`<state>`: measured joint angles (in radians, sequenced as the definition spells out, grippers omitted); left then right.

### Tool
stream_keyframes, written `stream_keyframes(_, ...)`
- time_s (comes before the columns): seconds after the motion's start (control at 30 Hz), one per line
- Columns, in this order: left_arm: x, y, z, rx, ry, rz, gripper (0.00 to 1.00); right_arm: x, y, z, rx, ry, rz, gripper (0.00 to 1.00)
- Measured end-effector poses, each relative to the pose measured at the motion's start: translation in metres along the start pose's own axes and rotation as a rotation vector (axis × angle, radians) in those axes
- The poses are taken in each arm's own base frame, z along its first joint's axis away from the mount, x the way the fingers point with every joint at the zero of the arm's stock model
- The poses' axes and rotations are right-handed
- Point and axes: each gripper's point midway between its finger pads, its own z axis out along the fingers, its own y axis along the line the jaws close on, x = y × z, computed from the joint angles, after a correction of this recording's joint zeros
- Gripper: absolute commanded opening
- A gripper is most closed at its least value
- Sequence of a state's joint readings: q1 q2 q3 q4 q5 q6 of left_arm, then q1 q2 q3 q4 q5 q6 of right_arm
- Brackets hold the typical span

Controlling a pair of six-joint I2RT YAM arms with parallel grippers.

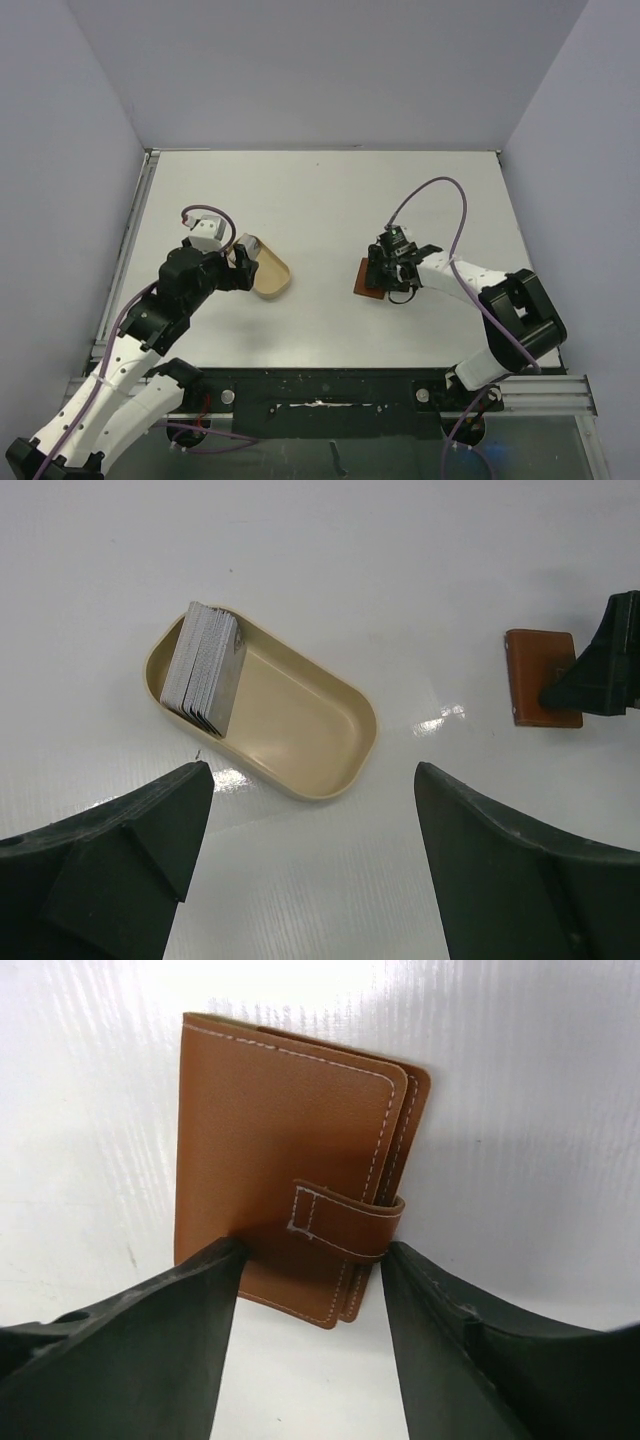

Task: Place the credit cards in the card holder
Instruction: Pick up the card holder from the center of the board.

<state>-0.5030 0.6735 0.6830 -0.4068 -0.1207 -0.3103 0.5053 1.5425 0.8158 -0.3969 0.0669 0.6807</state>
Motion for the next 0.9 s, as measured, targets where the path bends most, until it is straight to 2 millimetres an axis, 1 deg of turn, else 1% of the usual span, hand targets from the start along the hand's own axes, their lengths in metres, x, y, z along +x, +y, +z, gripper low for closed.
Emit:
stream_keyframes(0.1,0.003,0.001,0.002,-0.005,0.012,0.001,0.80,-0.002,0.006,0.000,-0.043,-0.042,0.064,0.60)
stream_keyframes(0.33,0.003,0.001,0.002,-0.004,0.012,0.001,0.79,0.001,0.009,-0.003,-0.119,-0.124,0.196,0.50)
stream_keyframes(0.47,0.003,0.000,0.002,-0.002,0.015,0.001,0.76,-0.001,0.011,-0.001,-0.133,-0.144,0.228,0.39)
stream_keyframes(0.57,0.004,-0.002,0.003,0.011,0.020,0.000,0.73,-0.002,0.009,0.001,-0.135,-0.156,0.244,0.26)
stream_keyframes(0.7,0.000,-0.016,0.005,0.087,-0.006,-0.007,0.72,-0.004,0.008,0.000,-0.143,-0.173,0.250,0.05)
stream_keyframes(0.77,0.000,-0.020,0.006,0.114,-0.014,-0.007,0.71,-0.008,0.010,-0.004,-0.159,-0.190,0.251,0.00)
stream_keyframes(0.9,-0.006,-0.032,0.007,0.182,-0.036,0.017,0.68,-0.015,0.017,-0.013,-0.202,-0.217,0.251,0.00)
